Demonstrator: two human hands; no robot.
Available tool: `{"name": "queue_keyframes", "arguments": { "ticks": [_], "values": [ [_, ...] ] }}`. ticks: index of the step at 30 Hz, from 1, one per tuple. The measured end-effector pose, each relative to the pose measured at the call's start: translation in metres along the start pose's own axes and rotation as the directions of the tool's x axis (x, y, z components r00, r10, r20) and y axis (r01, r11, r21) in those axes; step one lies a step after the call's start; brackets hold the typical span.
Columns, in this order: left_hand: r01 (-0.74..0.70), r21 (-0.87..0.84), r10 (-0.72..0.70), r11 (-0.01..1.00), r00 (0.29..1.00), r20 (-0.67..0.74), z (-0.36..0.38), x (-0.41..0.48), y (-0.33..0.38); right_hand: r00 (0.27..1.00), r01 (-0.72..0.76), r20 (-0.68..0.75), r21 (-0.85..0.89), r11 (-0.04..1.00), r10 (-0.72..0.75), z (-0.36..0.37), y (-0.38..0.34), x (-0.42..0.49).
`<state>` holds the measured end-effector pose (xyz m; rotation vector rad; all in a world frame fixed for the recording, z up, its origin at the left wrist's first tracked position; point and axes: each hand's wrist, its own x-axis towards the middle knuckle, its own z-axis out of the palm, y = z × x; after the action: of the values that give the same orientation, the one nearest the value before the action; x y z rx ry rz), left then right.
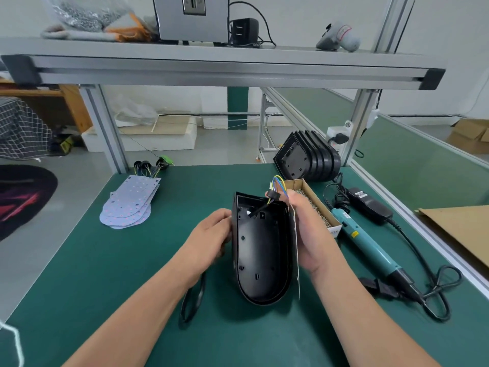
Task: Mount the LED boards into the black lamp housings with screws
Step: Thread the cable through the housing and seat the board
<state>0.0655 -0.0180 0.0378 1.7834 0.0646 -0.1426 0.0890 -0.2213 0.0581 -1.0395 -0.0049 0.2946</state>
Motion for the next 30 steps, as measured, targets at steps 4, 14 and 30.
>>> {"name": "queue_keyframes", "arguments": {
  "ticks": [4, 14, 30],
  "values": [
    [-0.024, 0.143, 0.034, 0.989, 0.997, -0.064, 0.001, 0.005, -0.006, 0.999, -0.041, 0.003, -0.058, 0.997, 0.041, 0.003, 0.0, -0.003],
    [-0.165, 0.652, 0.296, 0.74, 0.95, -0.095, -0.008, -0.002, 0.002, 1.0, 0.011, -0.012, -0.289, 0.957, -0.015, 0.009, 0.005, -0.004],
    [-0.132, 0.283, 0.179, 0.95, 0.973, -0.146, -0.01, 0.004, -0.006, 0.918, 0.288, -0.012, -0.666, 0.688, -0.396, 0.015, 0.019, 0.002]
  ]
}}
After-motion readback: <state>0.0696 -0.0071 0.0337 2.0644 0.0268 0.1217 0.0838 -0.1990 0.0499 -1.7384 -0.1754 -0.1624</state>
